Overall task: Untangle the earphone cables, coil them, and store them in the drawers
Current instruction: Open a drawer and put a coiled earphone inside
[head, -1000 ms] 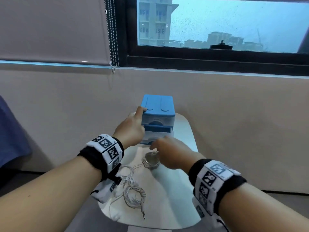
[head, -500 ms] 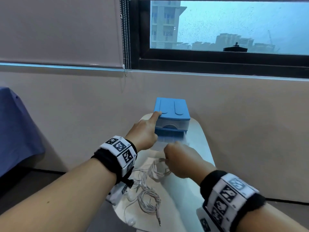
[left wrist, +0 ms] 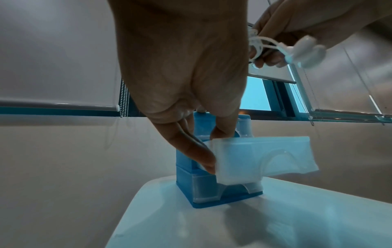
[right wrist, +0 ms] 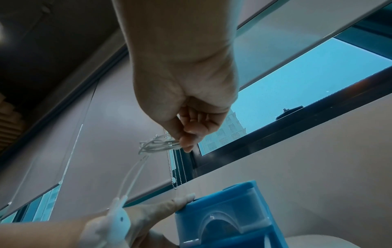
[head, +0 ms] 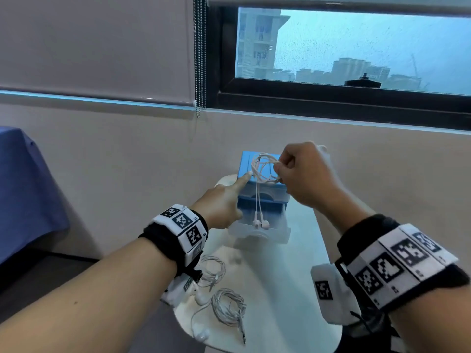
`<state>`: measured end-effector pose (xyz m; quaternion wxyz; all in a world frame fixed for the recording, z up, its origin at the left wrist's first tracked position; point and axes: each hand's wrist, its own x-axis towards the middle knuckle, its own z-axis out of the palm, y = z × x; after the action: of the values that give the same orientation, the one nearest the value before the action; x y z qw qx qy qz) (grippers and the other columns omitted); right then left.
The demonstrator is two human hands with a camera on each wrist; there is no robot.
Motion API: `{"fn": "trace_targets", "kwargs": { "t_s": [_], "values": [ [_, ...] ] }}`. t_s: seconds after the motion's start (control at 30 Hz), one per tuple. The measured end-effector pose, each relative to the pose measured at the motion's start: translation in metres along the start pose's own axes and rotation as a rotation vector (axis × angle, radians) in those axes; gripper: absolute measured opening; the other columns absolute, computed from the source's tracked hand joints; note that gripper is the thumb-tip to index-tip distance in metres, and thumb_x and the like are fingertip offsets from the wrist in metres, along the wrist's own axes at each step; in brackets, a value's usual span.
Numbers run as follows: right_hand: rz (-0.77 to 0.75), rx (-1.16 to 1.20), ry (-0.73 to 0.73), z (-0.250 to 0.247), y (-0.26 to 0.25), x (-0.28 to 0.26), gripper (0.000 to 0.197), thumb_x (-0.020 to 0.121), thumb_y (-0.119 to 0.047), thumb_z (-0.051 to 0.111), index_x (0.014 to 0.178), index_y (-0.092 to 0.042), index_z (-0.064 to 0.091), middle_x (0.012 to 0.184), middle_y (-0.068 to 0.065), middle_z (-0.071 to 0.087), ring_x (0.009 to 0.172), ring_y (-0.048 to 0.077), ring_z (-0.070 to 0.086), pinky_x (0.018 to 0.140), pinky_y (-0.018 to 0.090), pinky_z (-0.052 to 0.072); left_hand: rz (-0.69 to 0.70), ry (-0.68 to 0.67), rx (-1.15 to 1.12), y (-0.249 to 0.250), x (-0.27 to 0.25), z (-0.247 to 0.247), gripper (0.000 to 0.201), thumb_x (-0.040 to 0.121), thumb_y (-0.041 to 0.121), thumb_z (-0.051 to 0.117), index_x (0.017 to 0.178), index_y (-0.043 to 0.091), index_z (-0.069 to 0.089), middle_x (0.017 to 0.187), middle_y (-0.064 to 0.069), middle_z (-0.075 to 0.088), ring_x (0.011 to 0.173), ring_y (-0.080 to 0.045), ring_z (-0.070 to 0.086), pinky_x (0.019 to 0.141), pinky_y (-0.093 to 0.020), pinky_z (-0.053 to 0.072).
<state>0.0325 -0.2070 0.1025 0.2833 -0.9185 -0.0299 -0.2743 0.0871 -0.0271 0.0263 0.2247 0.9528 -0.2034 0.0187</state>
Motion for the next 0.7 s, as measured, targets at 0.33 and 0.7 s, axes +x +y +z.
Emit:
{"fn": "trace_targets", "kwargs": {
  "t_s": [0.33,0.7],
  "values": [
    [0.228,-0.252,-0.251,0.047,0.024,-0.001,0.012,0.075,-0.021,0.063,0.071,-0.011,0.059,0.082,0.013,0.063,0.071,0.035,0.068,0.069,0.043,0.063,0.0,-0.117,-0.126,0.003,-0.007,-0.01,0.093,0.094,0.013,0.056,0.16,0.052,0.002,0.119,-0.013,0.065,0.06,-0.026,0.075,0.064,-0.03,0.064],
    [0.216,-0.559,-0.419,0.065,0.022,-0.01,0.025,0.095,-0.031,0.056,0.116,-0.018,0.057,0.086,-0.003,0.041,0.089,0.024,0.051,0.074,0.033,0.042,-0.031,-0.153,-0.236,0.004,-0.007,-0.011,0.1,0.094,0.002,0.054,0.157,0.058,0.001,0.127,-0.016,0.052,0.059,-0.029,0.074,0.064,-0.045,0.065]
  ]
}}
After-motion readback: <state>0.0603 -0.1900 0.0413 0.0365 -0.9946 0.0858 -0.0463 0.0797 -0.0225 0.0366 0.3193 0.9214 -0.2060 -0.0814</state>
